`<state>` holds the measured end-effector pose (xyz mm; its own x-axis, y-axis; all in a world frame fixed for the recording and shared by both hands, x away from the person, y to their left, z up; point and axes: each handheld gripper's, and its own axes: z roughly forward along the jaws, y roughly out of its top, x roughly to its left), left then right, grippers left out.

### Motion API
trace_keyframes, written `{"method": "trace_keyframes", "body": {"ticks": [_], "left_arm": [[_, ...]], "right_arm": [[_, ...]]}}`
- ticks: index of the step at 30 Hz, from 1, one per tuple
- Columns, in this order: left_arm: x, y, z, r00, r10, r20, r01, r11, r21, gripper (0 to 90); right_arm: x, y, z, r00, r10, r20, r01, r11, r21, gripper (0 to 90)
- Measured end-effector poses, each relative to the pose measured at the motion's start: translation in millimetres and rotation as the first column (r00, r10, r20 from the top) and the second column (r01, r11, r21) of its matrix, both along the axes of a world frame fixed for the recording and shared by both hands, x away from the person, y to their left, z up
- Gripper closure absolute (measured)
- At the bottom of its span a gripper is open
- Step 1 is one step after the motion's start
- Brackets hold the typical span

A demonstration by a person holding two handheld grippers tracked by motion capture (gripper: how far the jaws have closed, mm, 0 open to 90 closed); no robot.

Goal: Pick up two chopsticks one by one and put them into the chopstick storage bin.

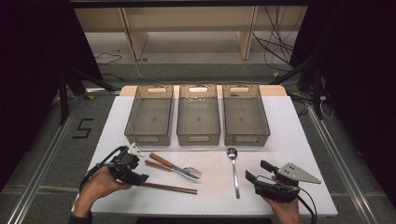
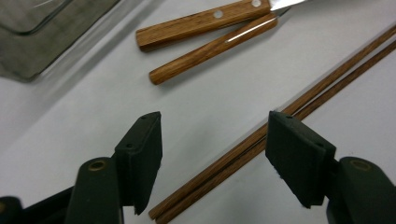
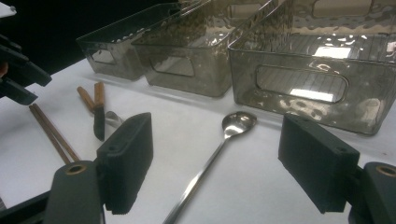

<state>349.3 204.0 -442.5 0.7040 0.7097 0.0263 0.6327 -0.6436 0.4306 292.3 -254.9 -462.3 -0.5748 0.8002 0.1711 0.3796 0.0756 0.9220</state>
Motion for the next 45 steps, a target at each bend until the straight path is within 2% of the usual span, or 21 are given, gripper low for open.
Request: {"method": "trace_keyframes", "body": {"ticks": [5,10,13,15,20,34,37,39,41,45], "left_arm": [[2.8,-10.3,-2.7,0.999,-0.043,-0.014,0.043,0.9988,0.023,33.4],[4.1,-17.1,-4.5,0.9952,-0.093,-0.03,0.095,0.9941,0.053,32.8],[5.9,-19.7,-8.7,0.9939,-0.1,-0.048,0.102,0.9934,0.052,33.3],[8.0,-19.9,-12.0,0.9919,-0.11,-0.064,0.115,0.9907,0.073,34.9],[9.7,-20.2,-18.9,0.9882,-0.126,-0.087,0.134,0.9871,0.088,36.7],[14.7,-22.7,-21.6,0.9864,-0.14,-0.086,0.148,0.9844,0.095,42.5],[13.6,-24.1,-22.5,0.9814,-0.159,-0.108,0.17,0.9792,0.11,42.9],[13.6,-24.3,-23.1,0.9792,-0.17,-0.111,0.182,0.9772,0.109,42.3],[13.6,-24.2,-23.2,0.981,-0.162,-0.107,0.173,0.9799,0.1,42.3],[13.3,-23.4,-23.5,0.9789,-0.174,-0.106,0.184,0.9789,0.089,44.1]], "right_arm": [[0.0,-0.1,0.0,1.0,0.002,0.0,-0.002,1.0,0.001,27.0],[0.1,-0.1,-0.1,1.0,0.002,-0.002,-0.002,1.0,0.002,27.0],[-0.1,0.1,-0.1,1.0,0.003,-0.002,-0.003,1.0,0.001,27.0],[-0.1,0.5,-0.1,1.0,0.004,-0.003,-0.004,1.0,0.0,27.0],[0.0,0.6,-0.1,1.0,0.006,-0.003,-0.006,1.0,0.0,27.0],[-0.1,0.8,-0.1,1.0,0.009,-0.003,-0.009,1.0,0.001,27.2],[-0.1,0.8,-0.1,1.0,0.009,-0.004,-0.009,1.0,0.001,27.3],[0.0,0.8,-0.1,1.0,0.007,-0.004,-0.007,1.0,0.002,27.3],[0.0,0.8,-0.1,1.0,0.007,-0.004,-0.007,1.0,0.002,27.2],[0.0,0.8,-0.1,1.0,0.007,-0.004,-0.007,1.0,0.002,27.3]]}}
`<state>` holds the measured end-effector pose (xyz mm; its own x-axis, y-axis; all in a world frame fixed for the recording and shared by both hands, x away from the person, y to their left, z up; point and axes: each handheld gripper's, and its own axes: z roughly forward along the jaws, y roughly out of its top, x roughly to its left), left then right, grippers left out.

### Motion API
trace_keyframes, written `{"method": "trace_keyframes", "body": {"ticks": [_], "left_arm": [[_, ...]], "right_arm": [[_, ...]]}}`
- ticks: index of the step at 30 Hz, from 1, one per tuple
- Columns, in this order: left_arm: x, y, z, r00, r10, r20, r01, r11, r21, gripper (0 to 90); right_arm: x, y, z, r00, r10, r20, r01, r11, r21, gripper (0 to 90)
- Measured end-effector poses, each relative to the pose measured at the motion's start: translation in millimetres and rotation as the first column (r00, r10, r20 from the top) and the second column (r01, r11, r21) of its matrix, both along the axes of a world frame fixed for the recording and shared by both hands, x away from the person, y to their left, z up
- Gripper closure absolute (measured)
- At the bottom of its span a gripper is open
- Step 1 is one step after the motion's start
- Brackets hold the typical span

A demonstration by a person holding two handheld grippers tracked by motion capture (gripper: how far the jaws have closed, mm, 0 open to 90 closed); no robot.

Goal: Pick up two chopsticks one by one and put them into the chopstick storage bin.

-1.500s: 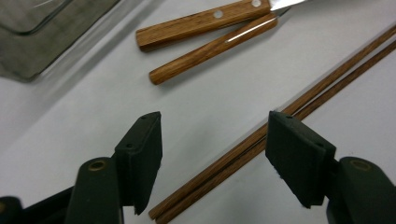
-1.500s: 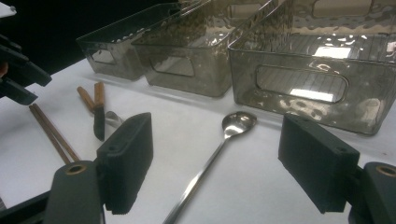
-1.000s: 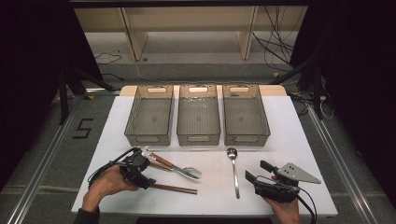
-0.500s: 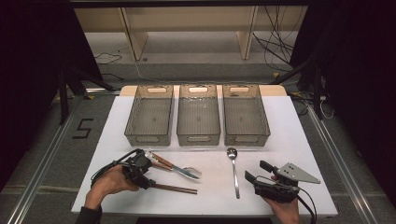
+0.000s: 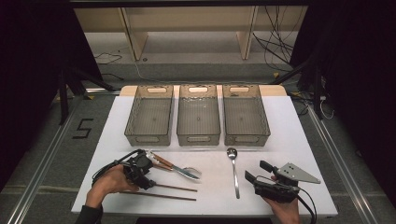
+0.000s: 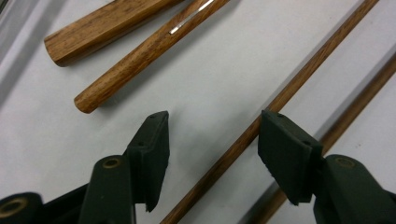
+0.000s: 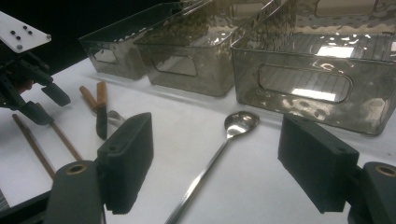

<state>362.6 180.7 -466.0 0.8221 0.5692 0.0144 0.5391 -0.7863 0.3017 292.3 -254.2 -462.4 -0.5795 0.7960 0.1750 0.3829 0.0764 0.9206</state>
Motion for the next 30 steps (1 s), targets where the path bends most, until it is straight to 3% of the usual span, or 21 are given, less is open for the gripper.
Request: {"method": "trace_keyframes", "body": {"ticks": [9,19,24,30], "left_arm": [[-5.8,-3.8,-0.8,0.9973,-0.072,-0.018,0.072,0.9961,0.05,50.0],[-4.4,-11.0,-0.1,0.9924,-0.11,-0.055,0.115,0.9894,0.089,61.2],[-5.0,-13.5,0.3,0.9882,-0.141,-0.06,0.146,0.9843,0.099,67.8],[-6.4,-13.4,1.0,0.9778,-0.199,-0.066,0.205,0.9736,0.1,78.4]], "right_arm": [[0.2,-0.2,-0.1,1.0,0.0,-0.001,0.0,1.0,0.0,27.4],[0.4,0.0,-0.3,1.0,0.0,-0.002,0.0,1.0,-0.003,27.5],[0.3,-0.1,-0.3,1.0,-0.001,-0.003,0.001,1.0,-0.005,27.6],[0.4,0.0,-0.3,1.0,-0.002,-0.005,0.002,1.0,-0.008,27.7]]}}
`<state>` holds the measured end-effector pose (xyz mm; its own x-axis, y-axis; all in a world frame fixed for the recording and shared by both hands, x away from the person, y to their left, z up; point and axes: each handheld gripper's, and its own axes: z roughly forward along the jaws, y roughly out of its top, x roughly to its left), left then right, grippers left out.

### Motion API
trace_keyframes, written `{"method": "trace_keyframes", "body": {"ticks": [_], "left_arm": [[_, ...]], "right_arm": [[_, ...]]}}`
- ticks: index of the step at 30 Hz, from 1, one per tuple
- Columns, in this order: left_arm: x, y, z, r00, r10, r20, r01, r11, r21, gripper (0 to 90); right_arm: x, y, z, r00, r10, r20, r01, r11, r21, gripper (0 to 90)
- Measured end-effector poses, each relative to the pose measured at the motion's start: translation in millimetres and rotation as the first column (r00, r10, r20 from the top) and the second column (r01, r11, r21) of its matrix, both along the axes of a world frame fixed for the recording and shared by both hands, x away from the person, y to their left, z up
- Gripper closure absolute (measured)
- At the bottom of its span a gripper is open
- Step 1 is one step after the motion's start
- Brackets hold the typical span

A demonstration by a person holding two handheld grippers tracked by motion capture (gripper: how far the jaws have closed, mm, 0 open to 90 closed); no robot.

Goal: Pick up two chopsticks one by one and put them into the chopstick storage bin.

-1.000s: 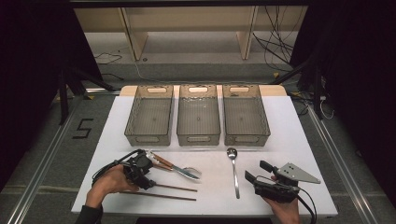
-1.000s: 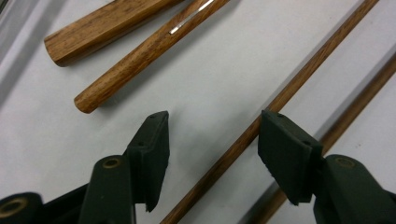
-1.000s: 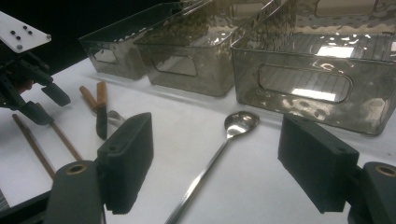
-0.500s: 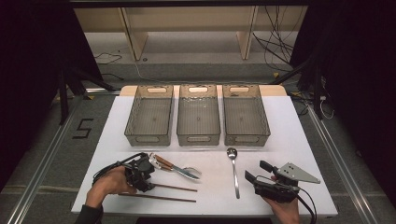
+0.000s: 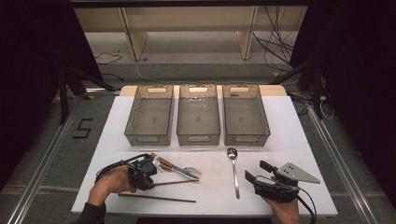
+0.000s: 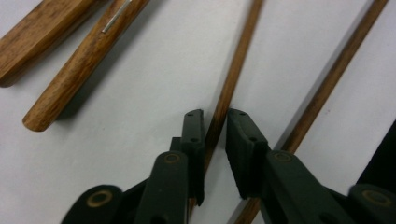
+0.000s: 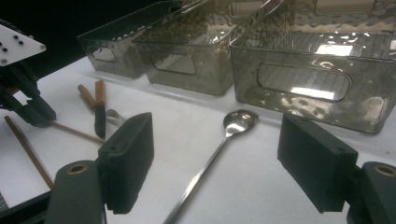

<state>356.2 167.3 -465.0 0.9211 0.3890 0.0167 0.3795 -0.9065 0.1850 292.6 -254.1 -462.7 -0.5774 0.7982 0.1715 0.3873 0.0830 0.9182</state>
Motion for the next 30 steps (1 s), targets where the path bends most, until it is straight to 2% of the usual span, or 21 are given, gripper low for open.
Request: {"method": "trace_keyframes", "body": {"ticks": [6,16,25,30], "left_arm": [[-2.2,-0.9,-0.3,0.9987,-0.05,0.009,0.05,0.9988,-0.002,82.7],[-3.2,0.0,-0.2,0.9962,-0.083,0.026,0.083,0.9965,-0.011,84.5],[-7.6,-3.0,5.2,0.9929,-0.11,0.047,0.11,0.994,0.001,84.7],[-12.6,-9.1,8.5,0.9886,-0.144,0.042,0.144,0.9895,0.017,84.7]], "right_arm": [[0.3,0.4,-0.3,1.0,0.0,-0.001,0.0,1.0,-0.001,27.7],[0.6,0.6,-0.4,1.0,0.003,-0.003,-0.003,1.0,-0.001,27.7],[0.6,0.5,-0.4,1.0,0.003,-0.002,-0.003,1.0,0.0,27.7],[0.5,0.4,-0.2,1.0,0.002,-0.002,-0.002,1.0,0.001,27.7]]}}
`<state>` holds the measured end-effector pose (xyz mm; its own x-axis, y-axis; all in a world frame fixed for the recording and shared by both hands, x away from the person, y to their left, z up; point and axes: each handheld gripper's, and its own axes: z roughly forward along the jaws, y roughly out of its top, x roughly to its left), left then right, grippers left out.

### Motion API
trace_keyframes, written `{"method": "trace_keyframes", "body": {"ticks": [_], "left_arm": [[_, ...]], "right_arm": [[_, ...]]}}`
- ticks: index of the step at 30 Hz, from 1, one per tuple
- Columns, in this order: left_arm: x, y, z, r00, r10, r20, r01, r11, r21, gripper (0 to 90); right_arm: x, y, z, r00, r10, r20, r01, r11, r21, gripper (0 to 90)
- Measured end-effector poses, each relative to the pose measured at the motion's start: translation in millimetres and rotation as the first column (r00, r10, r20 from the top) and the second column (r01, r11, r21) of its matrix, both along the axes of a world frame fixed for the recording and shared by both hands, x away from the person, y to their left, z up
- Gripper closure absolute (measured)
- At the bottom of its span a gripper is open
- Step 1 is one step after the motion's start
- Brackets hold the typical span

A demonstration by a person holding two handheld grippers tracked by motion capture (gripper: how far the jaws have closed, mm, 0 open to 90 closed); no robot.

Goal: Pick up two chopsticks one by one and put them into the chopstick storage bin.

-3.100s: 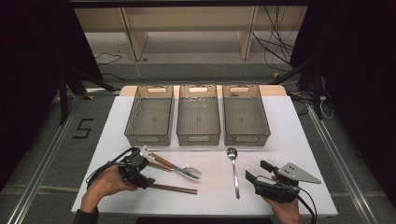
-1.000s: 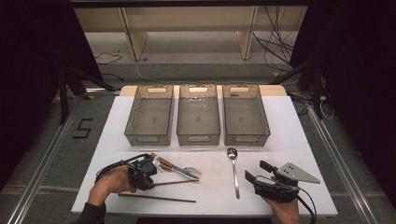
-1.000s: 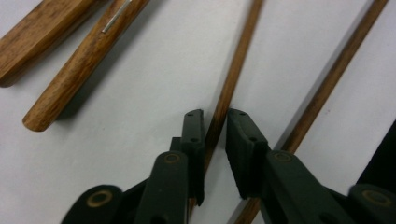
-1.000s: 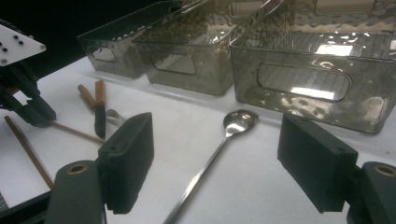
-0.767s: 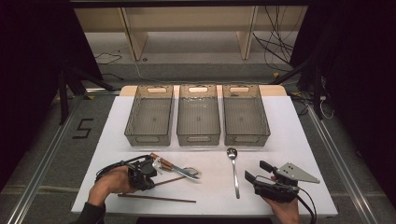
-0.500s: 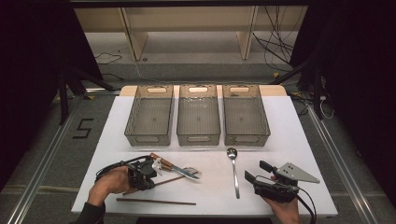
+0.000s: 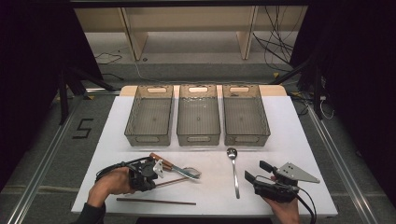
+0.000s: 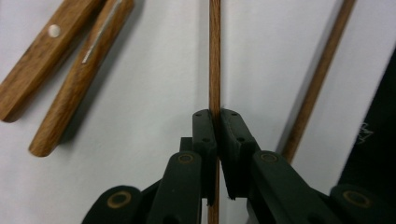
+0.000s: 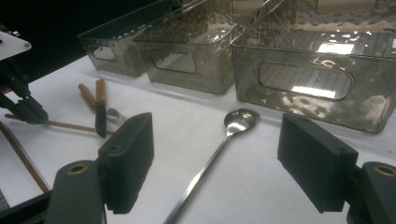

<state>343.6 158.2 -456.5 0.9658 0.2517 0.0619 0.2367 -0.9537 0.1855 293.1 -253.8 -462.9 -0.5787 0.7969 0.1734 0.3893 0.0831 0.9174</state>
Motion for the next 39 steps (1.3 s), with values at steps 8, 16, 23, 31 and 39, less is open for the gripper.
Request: {"method": "trace_keyframes", "body": {"ticks": [8,16,23,31,39], "left_arm": [[-7.7,-7.9,6.4,0.9996,-0.027,0.002,0.027,0.9995,-0.013,84.7],[-14.9,-14.2,16.3,0.9982,-0.057,0.018,0.058,0.9962,-0.065,84.7],[-12.2,-11.6,31.3,0.9947,0.023,0.1,-0.004,0.9826,-0.186,84.7],[-0.1,-2.9,41.4,0.9753,0.165,0.147,-0.121,0.9541,-0.274,84.7],[22.5,8.7,51.8,0.9404,0.298,0.164,-0.225,0.9067,-0.357,84.7]], "right_arm": [[0.1,-0.2,0.0,1.0,0.0,-0.001,0.0,1.0,0.001,27.7],[0.0,-0.7,0.1,1.0,-0.001,-0.002,0.001,1.0,0.002,27.7],[0.0,-0.9,0.2,1.0,-0.003,-0.001,0.003,1.0,0.003,27.7],[0.1,-1.0,0.2,1.0,-0.005,-0.001,0.005,1.0,0.003,27.7],[0.2,-1.0,-0.1,1.0,-0.005,-0.002,0.005,1.0,0.001,27.7]]}}
